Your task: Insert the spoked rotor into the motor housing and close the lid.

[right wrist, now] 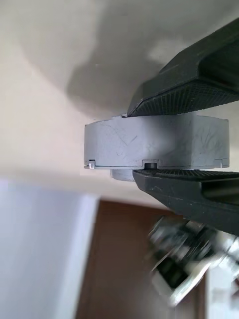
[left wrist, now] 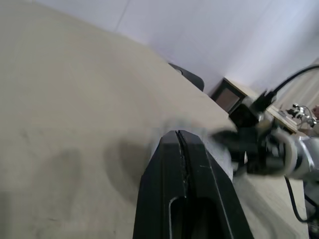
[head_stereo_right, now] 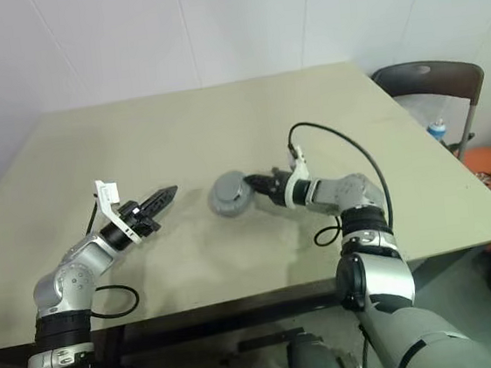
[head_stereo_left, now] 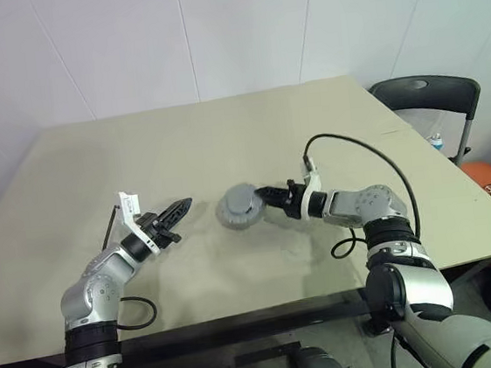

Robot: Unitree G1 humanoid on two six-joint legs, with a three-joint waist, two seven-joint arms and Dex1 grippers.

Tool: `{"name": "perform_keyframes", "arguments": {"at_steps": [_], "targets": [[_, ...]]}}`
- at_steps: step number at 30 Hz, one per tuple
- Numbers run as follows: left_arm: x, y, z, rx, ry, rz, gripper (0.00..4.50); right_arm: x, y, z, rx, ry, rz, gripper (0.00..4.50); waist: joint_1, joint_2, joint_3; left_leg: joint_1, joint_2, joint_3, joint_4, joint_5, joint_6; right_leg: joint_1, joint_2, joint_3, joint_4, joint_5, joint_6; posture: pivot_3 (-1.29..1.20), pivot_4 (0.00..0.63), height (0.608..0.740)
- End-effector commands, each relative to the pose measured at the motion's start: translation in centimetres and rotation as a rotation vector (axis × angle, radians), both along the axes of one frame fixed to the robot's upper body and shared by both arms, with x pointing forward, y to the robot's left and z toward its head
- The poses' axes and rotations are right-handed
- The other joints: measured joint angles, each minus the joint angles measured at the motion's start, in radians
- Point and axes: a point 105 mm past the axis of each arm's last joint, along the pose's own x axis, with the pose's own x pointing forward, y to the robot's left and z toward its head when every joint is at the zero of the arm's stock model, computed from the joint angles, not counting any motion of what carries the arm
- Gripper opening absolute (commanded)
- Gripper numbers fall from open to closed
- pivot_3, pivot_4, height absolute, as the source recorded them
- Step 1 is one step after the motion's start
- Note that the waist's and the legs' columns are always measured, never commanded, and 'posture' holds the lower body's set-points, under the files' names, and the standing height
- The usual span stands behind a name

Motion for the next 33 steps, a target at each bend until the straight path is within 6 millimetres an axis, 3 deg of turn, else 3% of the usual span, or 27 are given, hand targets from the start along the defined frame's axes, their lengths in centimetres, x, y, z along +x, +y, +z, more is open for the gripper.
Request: {"name": "perform_keyframes", "arguments": {"at_steps": [1, 5, 8, 13, 19, 20, 24, 33], "targets": [[0.0, -0.5, 1.5, -0.019, -0.050, -0.024, 0.00, 1.2, 0.8, 3.8, 0.121, -0.101, -0.020, 1.20, 0.000, 0.000, 0.000, -0.002, 0.000, 0.000, 0.000, 0.000, 0.000, -0.003, 0.000, 0.000, 0.000, 0.001, -0.001, 0.00, 0.000, 0.740], [0.1, -1.0, 1.3, -0.053, -0.034, -0.032, 0.00, 1.9, 0.8, 4.4, 0.178, -0.111, -0.070, 1.20, 0.003, 0.000, 0.000, -0.004, 0.000, 0.001, 0.000, 0.000, 0.000, -0.006, -0.001, 0.000, 0.000, 0.001, -0.001, 0.00, 0.000, 0.740], [0.4, -1.2, 1.8, -0.134, -0.033, -0.016, 0.58, 2.1, 1.0, 4.6, 0.187, -0.115, -0.077, 1.20, 0.003, 0.000, 0.000, -0.004, 0.000, 0.002, 0.000, 0.000, 0.000, -0.006, -0.002, 0.000, 0.000, 0.002, -0.001, 0.00, 0.000, 0.740], [0.4, -1.5, 2.6, -0.252, -0.020, -0.024, 2.22, 2.1, 1.3, 4.5, 0.187, -0.116, -0.078, 1.20, 0.003, 0.000, 0.000, -0.005, 0.000, 0.002, 0.001, 0.000, 0.000, -0.006, -0.002, 0.000, 0.000, 0.002, 0.000, 0.00, 0.000, 0.740], [0.7, -1.4, 1.9, -0.236, 0.014, 0.001, 4.30, 2.1, 1.3, 4.5, 0.191, -0.115, -0.080, 1.20, 0.002, 0.000, 0.000, -0.004, 0.000, 0.002, 0.001, 0.000, 0.000, -0.006, -0.002, 0.001, 0.001, 0.002, 0.000, 0.00, 0.000, 0.740], [0.9, -1.3, 1.7, -0.236, 0.023, 0.019, 4.47, 2.1, 1.4, 4.5, 0.194, -0.115, -0.080, 1.20, 0.002, 0.000, 0.000, -0.004, 0.000, 0.002, 0.001, 0.000, 0.000, -0.006, -0.002, 0.001, 0.001, 0.002, 0.000, 0.00, 0.000, 0.740], [1.3, -1.1, 1.0, -0.267, 0.101, 0.037, 4.47, 2.0, 1.6, 4.8, 0.216, -0.124, -0.068, 1.20, 0.002, 0.000, 0.000, -0.004, 0.000, 0.002, 0.001, 0.000, 0.000, -0.006, -0.002, 0.001, 0.001, 0.002, -0.001, 0.00, 0.000, 0.740], [1.4, -3.8, 0.6, -0.347, 0.197, -0.073, 4.47, 1.8, 2.0, 4.6, 0.224, -0.117, -0.058, 1.20, 0.002, -0.001, 0.000, -0.004, -0.001, 0.002, 0.002, 0.000, 0.000, -0.005, -0.002, 0.001, 0.002, 0.002, -0.001, 0.00, 0.000, 0.740]]}}
